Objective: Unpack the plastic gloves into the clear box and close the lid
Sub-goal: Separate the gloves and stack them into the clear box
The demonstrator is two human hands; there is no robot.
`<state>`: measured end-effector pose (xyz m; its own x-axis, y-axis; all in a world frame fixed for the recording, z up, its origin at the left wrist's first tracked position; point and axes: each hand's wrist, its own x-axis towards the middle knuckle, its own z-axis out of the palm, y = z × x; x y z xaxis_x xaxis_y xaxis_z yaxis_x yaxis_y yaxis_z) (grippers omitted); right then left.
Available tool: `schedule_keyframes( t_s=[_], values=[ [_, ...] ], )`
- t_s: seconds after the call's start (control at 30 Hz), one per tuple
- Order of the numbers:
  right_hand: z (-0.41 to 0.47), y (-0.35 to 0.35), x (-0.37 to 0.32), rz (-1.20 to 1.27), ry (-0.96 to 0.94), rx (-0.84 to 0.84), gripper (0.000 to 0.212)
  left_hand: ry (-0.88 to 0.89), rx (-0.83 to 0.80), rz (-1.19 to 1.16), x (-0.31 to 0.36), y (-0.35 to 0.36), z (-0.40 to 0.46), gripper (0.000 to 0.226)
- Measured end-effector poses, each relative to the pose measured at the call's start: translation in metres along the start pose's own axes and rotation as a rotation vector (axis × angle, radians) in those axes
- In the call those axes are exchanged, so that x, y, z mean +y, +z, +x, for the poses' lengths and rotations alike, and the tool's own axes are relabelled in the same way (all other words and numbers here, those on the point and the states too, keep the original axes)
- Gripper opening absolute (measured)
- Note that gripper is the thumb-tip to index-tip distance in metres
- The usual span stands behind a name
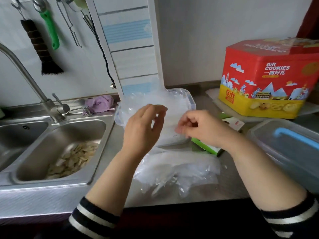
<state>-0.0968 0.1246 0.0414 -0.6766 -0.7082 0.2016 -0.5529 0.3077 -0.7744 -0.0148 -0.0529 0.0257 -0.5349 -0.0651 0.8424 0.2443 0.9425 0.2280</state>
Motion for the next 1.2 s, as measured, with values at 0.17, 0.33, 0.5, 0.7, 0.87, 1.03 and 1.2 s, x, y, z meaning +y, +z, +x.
schedule_keyframes(
  t_s=[0.17, 0.33, 0.5, 0.7, 0.87, 1.03, 1.2],
  values=[
    [-0.034, 0.036, 0.036, -0.237, 0.003, -0.244, 0.034, -0.415, -0.175, -0.261, 0.014, 0.017, -0.065, 0.009],
    [-0.044, 0.065, 0.055, -0.1, -0.13, 0.109, 0.026, -0.367, -0.281, -0.205, 0.008, 0.022, -0.09, 0.023],
    [-0.052, 0.074, 0.06, -0.031, -0.094, 0.137, 0.045, -0.483, -0.27, -0.11, -0.003, 0.023, -0.092, 0.019],
    [-0.05, 0.076, 0.063, -0.067, -0.054, 0.153, 0.022, -0.531, -0.399, 0.095, -0.008, 0.021, -0.092, 0.025],
    [-0.041, 0.071, 0.053, -0.093, -0.057, 0.184, 0.014, -0.448, -0.227, 0.11, -0.009, 0.021, -0.092, 0.012],
    [-0.031, 0.064, 0.034, -0.268, -0.093, 0.178, 0.044, -0.312, -0.093, 0.109, -0.004, 0.018, -0.082, 0.019],
    [-0.02, 0.061, 0.014, -0.35, -0.057, 0.125, 0.069, -0.188, -0.07, 0.07, 0.004, 0.006, -0.062, 0.016]
  ],
)
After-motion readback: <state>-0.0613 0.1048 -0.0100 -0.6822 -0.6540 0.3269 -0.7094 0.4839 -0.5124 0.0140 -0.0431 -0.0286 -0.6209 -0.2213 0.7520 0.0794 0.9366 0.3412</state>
